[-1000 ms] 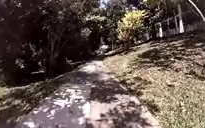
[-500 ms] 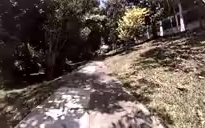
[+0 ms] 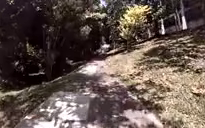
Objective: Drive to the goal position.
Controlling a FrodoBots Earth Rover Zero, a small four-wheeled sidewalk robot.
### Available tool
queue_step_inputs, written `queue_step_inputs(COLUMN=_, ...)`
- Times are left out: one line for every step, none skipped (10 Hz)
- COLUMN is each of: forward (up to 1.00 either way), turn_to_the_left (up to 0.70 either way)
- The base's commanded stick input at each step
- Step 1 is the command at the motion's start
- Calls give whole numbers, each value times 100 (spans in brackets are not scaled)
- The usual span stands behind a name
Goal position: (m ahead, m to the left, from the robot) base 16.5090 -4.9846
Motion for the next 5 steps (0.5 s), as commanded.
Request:
queue_step_inputs(forward=50, turn_to_the_left=0)
queue_step_inputs(forward=50, turn_to_the_left=0)
queue_step_inputs(forward=50, turn_to_the_left=0)
queue_step_inputs(forward=50, turn_to_the_left=0)
queue_step_inputs(forward=50, turn_to_the_left=0)
